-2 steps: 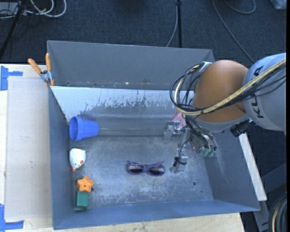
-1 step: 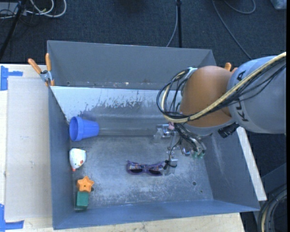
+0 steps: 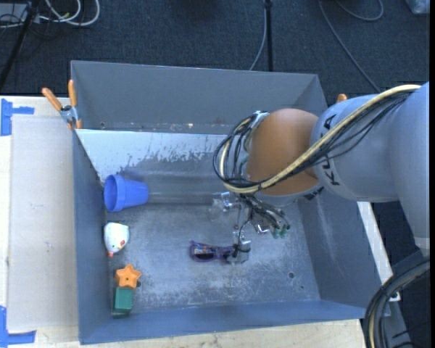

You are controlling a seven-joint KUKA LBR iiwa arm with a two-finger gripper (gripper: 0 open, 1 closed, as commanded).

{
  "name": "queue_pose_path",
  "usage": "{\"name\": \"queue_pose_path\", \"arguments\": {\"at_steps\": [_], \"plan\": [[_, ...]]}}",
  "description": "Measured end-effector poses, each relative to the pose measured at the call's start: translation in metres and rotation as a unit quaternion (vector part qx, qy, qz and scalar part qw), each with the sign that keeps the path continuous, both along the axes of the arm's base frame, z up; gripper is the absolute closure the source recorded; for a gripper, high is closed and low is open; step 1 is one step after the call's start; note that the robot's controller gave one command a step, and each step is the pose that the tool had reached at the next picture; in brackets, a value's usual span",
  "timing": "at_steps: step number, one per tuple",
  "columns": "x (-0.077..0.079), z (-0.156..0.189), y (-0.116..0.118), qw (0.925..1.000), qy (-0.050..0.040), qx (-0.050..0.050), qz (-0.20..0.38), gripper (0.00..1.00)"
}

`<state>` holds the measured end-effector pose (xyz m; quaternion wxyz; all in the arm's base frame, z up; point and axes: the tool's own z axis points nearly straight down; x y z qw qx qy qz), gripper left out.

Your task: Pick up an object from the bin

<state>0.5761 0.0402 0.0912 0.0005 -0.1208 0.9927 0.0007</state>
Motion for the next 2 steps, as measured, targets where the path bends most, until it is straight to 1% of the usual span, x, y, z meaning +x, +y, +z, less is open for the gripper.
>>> {"name": "queue_pose_path", "arguments": {"at_steps": [1,2], "plan": [[-0.0082,-0.0176,0.017,0.9994,-0.0005,-0.001,0.034,1.0],[-0.0082,-0.0176,0.0169,0.9994,-0.0005,-0.001,0.034,1.0]]}}
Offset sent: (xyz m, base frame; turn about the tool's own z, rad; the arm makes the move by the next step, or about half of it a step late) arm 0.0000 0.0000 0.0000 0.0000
